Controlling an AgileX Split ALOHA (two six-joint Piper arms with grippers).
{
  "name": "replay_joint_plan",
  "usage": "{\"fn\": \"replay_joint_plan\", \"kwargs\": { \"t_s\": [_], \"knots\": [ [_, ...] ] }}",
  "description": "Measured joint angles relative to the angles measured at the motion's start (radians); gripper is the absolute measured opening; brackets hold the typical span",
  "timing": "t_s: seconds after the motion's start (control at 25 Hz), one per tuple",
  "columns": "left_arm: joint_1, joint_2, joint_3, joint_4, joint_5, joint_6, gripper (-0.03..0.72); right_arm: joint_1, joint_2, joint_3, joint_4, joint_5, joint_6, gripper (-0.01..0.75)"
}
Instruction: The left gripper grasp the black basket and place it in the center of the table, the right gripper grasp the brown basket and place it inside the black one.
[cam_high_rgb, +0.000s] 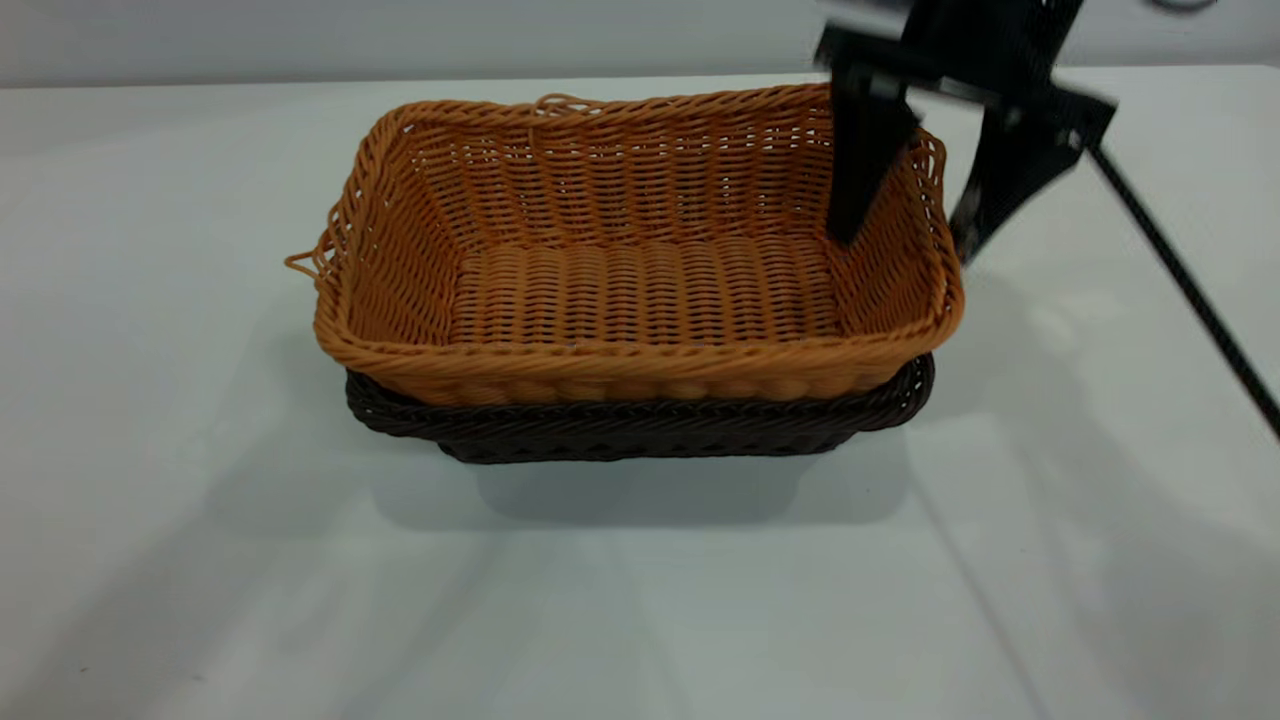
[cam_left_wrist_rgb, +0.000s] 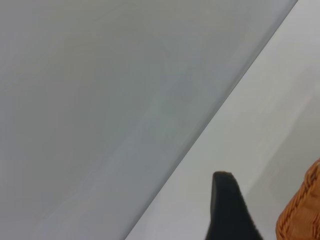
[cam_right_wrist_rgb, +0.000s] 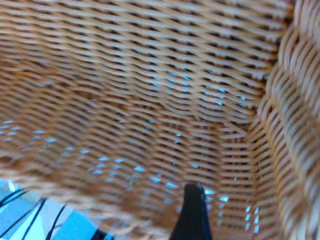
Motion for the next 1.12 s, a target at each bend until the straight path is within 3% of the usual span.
{"fn": "replay_joint_plan", "kwargs": {
  "t_s": [0.24,0.4,0.52,0.72,0.88,1.12],
  "knots": [
    [0.0,-0.034,0.0,0.0,0.022,0.0,0.391,0.0,-0.22,0.0,-0.029,0.015,-0.001,0.543],
    [0.0,-0.12,0.0,0.0,0.138,-0.042,0.391,0.0,-0.424,0.001,-0.061,0.026,0.004,0.542],
    [0.0,-0.179,0.0,0.0,0.303,-0.1,0.391,0.0,-0.604,0.005,-0.065,0.039,0.014,0.542],
    [0.0,-0.25,0.0,0.016,0.678,-0.218,0.391,0.0,-0.875,0.066,-0.1,0.054,0.014,0.542],
    [0.0,-0.302,0.049,0.049,0.683,-0.302,0.391,0.0,-1.078,0.214,-0.191,0.063,0.033,0.542],
    [0.0,-0.384,0.281,0.041,0.683,-0.419,0.391,0.0,-1.323,0.582,-0.298,0.067,0.102,0.542]
  ]
}}
